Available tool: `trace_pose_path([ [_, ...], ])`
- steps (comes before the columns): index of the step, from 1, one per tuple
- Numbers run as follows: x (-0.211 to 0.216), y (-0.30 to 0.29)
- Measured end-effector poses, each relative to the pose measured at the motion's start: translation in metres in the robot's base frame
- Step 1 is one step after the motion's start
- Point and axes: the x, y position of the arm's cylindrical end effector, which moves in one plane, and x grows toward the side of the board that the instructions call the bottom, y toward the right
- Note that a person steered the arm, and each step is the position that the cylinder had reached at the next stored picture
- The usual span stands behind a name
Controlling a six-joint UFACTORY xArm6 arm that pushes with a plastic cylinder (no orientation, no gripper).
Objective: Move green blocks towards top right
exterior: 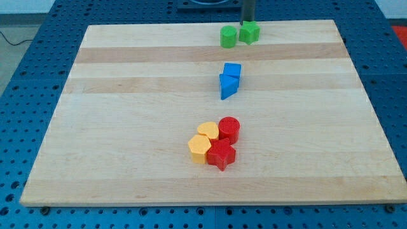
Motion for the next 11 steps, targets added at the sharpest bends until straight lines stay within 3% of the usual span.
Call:
trace_pose_path([
  [2, 0.021, -0.127],
  [3, 0.048, -0.144],
  [4, 0.071, -0.123],
  [7, 0.026, -0.014],
  [9, 0.041, -0.053],
  [11, 0.084, -0.059],
])
